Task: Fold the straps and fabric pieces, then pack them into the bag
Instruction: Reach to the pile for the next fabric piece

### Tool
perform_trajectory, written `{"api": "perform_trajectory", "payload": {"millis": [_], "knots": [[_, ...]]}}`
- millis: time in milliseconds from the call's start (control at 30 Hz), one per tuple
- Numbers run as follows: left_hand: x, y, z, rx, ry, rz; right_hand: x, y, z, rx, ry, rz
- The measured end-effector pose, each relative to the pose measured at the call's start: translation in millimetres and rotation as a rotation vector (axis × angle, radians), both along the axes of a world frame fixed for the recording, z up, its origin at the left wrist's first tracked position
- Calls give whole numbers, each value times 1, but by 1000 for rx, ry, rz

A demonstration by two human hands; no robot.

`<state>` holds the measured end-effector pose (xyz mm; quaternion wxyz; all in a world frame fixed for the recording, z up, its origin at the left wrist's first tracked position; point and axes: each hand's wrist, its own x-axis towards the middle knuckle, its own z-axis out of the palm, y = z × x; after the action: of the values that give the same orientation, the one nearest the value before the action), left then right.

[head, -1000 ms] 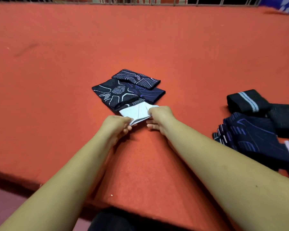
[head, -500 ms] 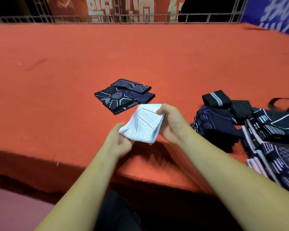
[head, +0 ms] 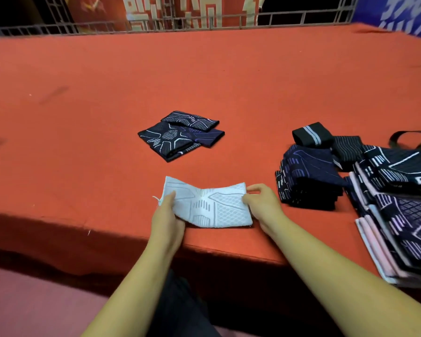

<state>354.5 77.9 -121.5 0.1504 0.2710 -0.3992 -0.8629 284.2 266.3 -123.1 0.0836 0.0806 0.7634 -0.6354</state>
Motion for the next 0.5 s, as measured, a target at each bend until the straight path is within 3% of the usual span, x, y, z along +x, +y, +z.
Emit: {"api": "perform_trajectory", "payload": {"millis": [167,267,400,500], "knots": [[16,13,3,-551,-204,-208,12,7,-18,-41,192,44],[17,25,8,-756,-65,-327,9,10,-18,-134,153,15],[11,30,-2,-1193,117,-598,3,11,-20,-346,52,-32],[6,31,-18,-1429,181,-700,2,9,-21,-338,36,-12]]}}
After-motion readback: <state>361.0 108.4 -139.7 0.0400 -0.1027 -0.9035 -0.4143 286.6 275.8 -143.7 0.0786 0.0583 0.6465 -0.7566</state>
